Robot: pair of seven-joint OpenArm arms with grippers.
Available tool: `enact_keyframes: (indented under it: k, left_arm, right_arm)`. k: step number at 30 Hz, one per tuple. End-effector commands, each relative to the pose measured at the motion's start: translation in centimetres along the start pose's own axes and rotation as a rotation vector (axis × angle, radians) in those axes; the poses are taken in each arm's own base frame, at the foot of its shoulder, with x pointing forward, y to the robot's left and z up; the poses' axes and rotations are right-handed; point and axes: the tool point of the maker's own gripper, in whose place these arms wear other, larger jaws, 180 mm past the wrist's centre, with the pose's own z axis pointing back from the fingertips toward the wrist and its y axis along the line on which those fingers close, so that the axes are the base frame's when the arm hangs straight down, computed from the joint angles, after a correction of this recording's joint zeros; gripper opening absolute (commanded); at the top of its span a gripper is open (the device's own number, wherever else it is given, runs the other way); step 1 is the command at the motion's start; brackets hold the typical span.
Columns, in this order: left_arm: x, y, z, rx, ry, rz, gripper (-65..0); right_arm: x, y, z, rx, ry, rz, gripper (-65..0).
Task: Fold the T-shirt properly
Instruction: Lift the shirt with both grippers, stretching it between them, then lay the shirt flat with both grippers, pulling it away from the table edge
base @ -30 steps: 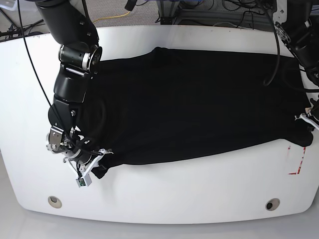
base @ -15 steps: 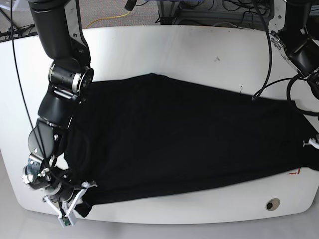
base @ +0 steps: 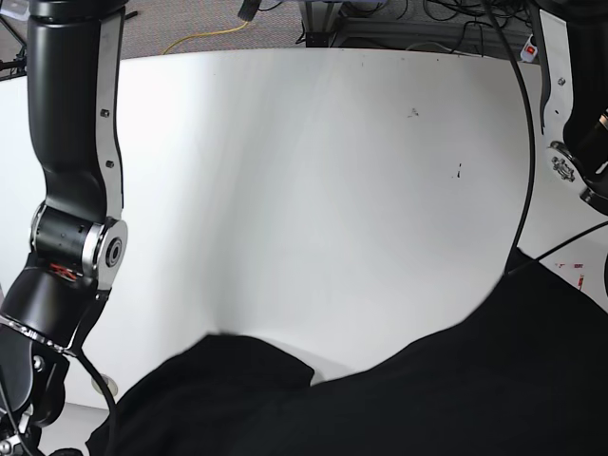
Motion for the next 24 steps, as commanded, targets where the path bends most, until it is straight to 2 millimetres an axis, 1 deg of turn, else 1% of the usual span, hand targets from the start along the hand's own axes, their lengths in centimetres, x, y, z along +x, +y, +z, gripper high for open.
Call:
enact_keyframes:
  k: [1,3,4,6,8,13,15,16,18,19,20,22,23,24]
  left_arm:
    - [2.9,1.9,0.7,0.060,-0.059,-0.021,-65.0]
    - [3.0,2.0,0.8,0.063,-0.058,-0.040,-65.0]
    - [2.9,2.0,0.8,0.062,-0.056,-0.040,-65.0]
    - [2.6,1.9,0.8,0.059,-0.050,-0.042,-65.0]
    - [1.5,1.4,1.0,0.054,-0.027,-0.063,-65.0]
    - [-2.1,-0.6,2.0,0.027,0.043,-0.135,-65.0]
    - [-3.8,-1.7,2.8,0.004,0.077,-0.188,-65.0]
    - [-4.7,-2.1,3.1,-0.007,0.094,-0.206,-65.0]
    - [-6.8,-3.3,3.9,-0.038,0.130,-0.222,-65.0]
    - [-8.0,-3.6,4.3,-0.047,0.152,-0.227,-65.0]
    - [-9.1,-3.7,4.9,-0.049,0.172,-0.228,-65.0]
    - [-12.1,-3.8,6.3,-0.057,0.240,-0.232,-65.0]
    - [-13.4,-3.9,6.8,-0.062,0.272,-0.234,-65.0]
    - [-14.9,-3.9,7.6,-0.065,0.308,-0.232,-65.0]
  right_arm:
    - [0.8,-3.1,2.1,-0.100,0.033,0.005,-65.0]
    - [1.5,-3.6,3.4,-0.138,0.027,0.023,-65.0]
    - [1.1,-3.4,3.7,-0.147,0.037,0.030,-65.0]
    - [-0.5,-2.6,4.0,-0.162,0.060,0.050,-65.0]
    - [-1.8,-1.7,4.5,-0.177,0.070,0.073,-65.0]
    - [-8.0,1.3,5.0,-0.172,0.146,0.080,-65.0]
    - [-11.2,2.9,5.3,-0.159,0.190,0.080,-65.0]
    - [-12.5,3.5,5.4,-0.152,0.210,0.080,-65.0]
    - [-15.2,4.9,5.6,-0.122,0.246,0.069,-65.0]
    - [-16.5,5.7,5.8,-0.101,0.256,0.050,-65.0]
    - [-17.9,6.4,6.1,-0.081,0.271,0.030,-65.0]
    - [-21.8,8.0,7.0,-0.041,0.318,-0.028,-65.0]
    - [-23.1,8.6,7.4,-0.027,0.338,-0.044,-65.0]
    - [-25.0,9.5,7.9,-0.006,0.371,-0.062,-65.0]
